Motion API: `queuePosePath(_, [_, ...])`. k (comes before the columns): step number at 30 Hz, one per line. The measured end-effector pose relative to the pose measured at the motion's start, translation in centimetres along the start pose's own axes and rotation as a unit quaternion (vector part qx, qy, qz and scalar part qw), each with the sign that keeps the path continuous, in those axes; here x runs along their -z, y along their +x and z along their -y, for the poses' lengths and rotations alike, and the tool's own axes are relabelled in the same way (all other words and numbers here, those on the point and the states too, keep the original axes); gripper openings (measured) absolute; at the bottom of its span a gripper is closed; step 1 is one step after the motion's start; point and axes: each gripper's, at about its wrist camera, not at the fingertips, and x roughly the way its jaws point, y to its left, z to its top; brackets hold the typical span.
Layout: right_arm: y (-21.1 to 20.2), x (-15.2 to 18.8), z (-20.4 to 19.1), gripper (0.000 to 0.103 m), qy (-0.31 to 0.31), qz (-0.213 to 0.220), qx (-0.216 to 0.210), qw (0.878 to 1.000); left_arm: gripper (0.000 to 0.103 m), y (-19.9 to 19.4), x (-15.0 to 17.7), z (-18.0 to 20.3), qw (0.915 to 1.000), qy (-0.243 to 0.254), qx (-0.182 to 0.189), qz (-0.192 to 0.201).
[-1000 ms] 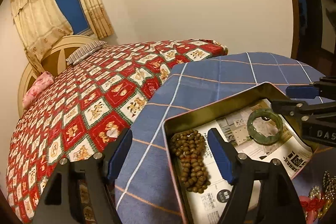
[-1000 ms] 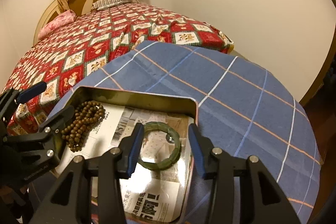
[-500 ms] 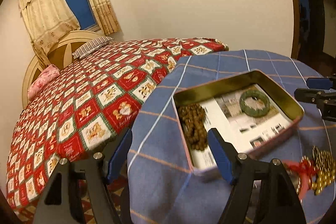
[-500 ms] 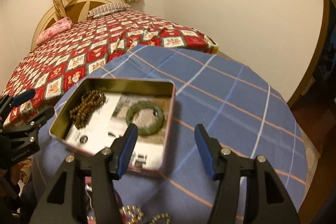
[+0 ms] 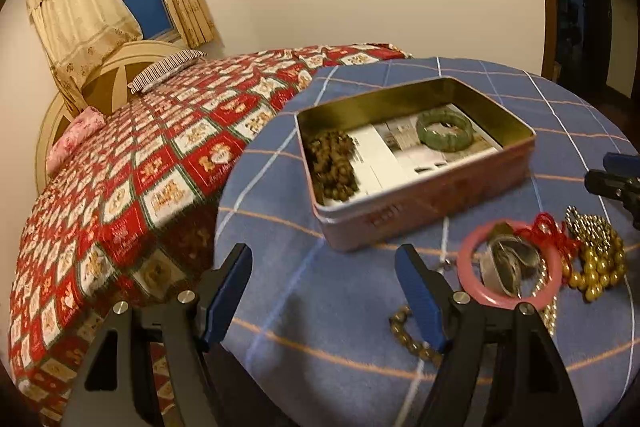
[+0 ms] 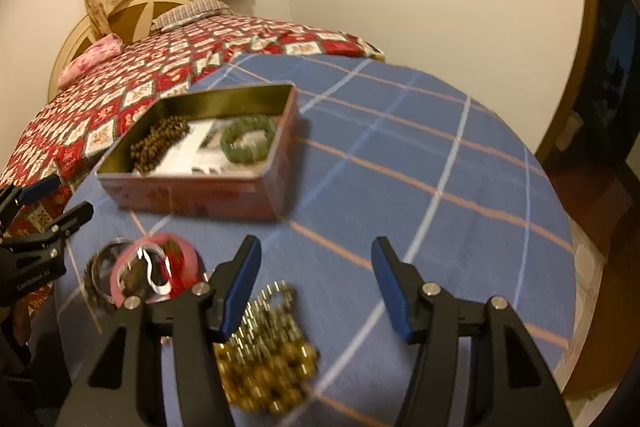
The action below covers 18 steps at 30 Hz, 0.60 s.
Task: Organize jewelry
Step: 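Withdraw both tools from the tin box back toward the jewelry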
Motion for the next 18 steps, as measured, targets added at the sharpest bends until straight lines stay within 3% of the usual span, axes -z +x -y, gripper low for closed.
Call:
queuePosePath(14, [-1.2,2.6,-0.8,0.061,-0.009,-0.001,-0.013,1.0,0.074,-0.3,1.2,1.8,0.9997,0.01,0.021,-0.008])
queuePosePath(18, [-0.5,2.9,-1.8,0.061,-0.018,-0.007,-0.019,1.0,0.06,0.4,1.4,1.6,0.9993,0.004,0.033,-0.02])
